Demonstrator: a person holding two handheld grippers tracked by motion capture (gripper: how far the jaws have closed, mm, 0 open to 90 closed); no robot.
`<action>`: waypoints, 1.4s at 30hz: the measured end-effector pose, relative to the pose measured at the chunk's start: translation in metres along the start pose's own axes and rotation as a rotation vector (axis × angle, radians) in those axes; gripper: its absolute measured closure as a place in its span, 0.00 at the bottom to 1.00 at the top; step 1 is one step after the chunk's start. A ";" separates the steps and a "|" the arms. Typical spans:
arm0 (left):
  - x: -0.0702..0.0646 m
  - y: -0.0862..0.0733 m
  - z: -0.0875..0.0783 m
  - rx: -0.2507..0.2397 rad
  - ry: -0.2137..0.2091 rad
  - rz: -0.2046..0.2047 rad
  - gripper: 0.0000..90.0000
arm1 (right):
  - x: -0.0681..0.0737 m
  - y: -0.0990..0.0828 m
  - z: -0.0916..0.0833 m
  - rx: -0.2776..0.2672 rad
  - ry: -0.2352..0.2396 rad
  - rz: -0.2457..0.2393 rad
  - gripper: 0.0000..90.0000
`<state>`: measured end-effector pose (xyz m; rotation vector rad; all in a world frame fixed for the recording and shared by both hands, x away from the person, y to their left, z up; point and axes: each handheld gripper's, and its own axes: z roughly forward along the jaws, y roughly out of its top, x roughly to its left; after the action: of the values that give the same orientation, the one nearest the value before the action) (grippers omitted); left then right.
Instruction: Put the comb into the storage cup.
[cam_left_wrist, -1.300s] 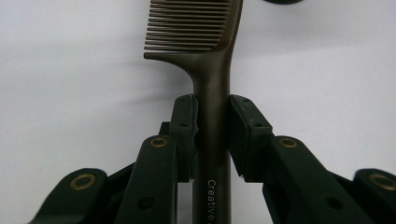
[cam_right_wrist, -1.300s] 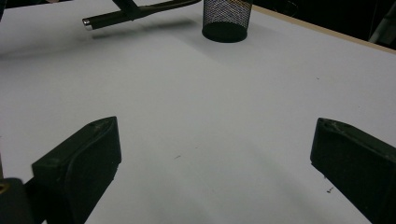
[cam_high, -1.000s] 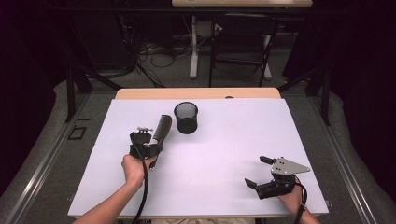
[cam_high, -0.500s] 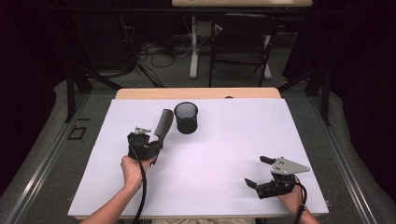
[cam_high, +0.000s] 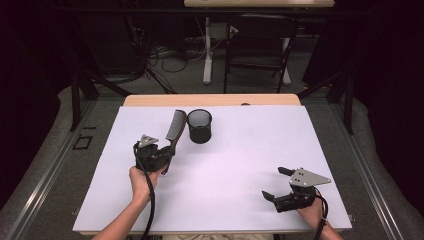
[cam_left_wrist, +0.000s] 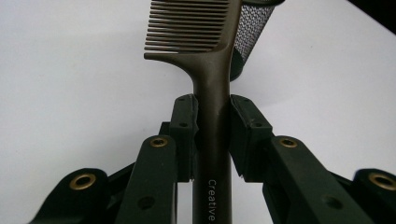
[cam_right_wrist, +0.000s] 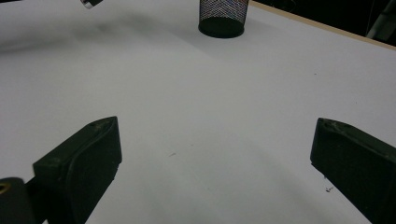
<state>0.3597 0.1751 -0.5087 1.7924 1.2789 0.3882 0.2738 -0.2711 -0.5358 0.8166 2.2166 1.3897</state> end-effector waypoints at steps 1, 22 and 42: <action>0.001 -0.001 0.000 -0.007 -0.007 0.000 0.81 | 0.000 0.000 0.000 0.000 -0.002 0.003 0.02; 0.003 -0.003 -0.001 -0.139 -0.075 0.054 0.81 | 0.000 -0.001 0.002 0.012 -0.002 0.000 0.02; 0.003 0.011 -0.002 -0.211 -0.102 0.080 0.81 | -0.001 -0.001 0.002 0.016 -0.009 -0.002 0.02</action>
<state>0.3663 0.1773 -0.4992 1.6656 1.0568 0.4532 0.2750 -0.2706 -0.5373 0.8243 2.2234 1.3667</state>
